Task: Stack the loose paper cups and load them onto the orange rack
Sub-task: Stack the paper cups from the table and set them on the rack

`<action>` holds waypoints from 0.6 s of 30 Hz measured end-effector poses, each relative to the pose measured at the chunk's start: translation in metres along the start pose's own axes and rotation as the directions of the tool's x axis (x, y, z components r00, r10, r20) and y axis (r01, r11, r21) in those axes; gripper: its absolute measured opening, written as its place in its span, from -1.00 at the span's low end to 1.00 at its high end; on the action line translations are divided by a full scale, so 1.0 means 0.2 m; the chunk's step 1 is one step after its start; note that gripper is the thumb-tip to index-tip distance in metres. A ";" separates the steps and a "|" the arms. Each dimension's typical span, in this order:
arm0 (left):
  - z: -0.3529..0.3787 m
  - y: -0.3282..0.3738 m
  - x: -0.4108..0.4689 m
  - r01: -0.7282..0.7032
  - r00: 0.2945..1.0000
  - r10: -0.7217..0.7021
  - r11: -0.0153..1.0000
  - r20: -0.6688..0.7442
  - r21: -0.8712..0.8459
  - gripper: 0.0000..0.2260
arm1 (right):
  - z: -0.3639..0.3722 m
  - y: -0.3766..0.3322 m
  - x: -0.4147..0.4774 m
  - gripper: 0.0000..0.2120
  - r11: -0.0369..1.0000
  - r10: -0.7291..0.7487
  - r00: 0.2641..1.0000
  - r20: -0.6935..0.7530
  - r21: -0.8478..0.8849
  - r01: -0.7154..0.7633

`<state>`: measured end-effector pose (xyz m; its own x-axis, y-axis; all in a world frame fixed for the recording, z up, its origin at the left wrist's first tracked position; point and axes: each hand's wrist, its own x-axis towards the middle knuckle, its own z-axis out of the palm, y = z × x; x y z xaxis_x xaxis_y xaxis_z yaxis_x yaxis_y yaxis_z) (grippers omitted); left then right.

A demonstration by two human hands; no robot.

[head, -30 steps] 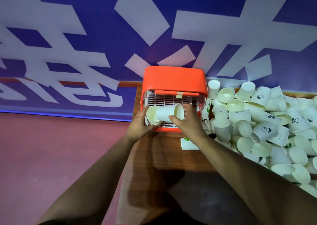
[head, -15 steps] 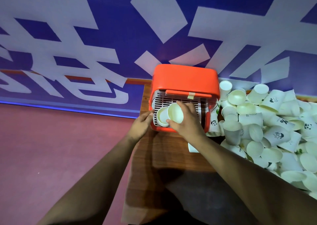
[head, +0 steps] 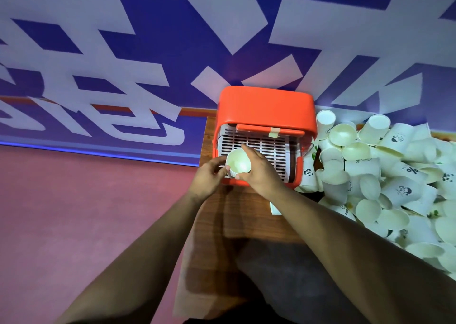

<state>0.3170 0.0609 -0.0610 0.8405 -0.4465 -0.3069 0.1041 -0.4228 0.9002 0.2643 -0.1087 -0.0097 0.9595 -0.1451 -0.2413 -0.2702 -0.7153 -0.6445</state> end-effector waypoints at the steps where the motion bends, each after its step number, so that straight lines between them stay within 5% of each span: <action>1: 0.01 0.00 -0.01 0.006 1.000 -0.006 1.000 -0.010 -0.014 -0.72 | 0.00 0.00 0.00 -0.13 1.000 0.014 1.000 0.005 -0.002 -0.014; 5: 0.03 0.04 -0.07 0.001 0.974 -0.002 1.000 -0.226 -0.002 -0.77 | -0.07 0.04 -0.11 -0.20 0.997 0.066 0.998 -0.025 0.031 -0.065; 8: 0.05 0.09 -0.16 -0.100 0.958 0.114 0.993 -0.264 0.065 -0.89 | -0.18 0.14 -0.31 -0.41 0.997 0.077 0.994 -0.079 0.022 -0.076; 11: 0.15 0.15 -0.27 -0.220 0.966 0.230 0.971 -0.115 0.093 -0.97 | -0.27 0.34 -0.55 -0.57 0.996 0.092 0.984 -0.154 0.017 -0.091; 18: 0.55 0.14 -0.32 -0.160 0.971 0.135 0.980 0.199 0.116 -0.81 | -0.33 0.83 -0.97 -0.60 0.943 0.118 0.971 -0.207 -0.284 -0.175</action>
<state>0.2082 -0.0084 -0.0501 0.7238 -0.6476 -0.2381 -0.0943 -0.4347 0.8956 0.0389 -0.2437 -0.0217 0.9163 -0.3670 -0.1601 -0.4004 -0.8430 -0.3594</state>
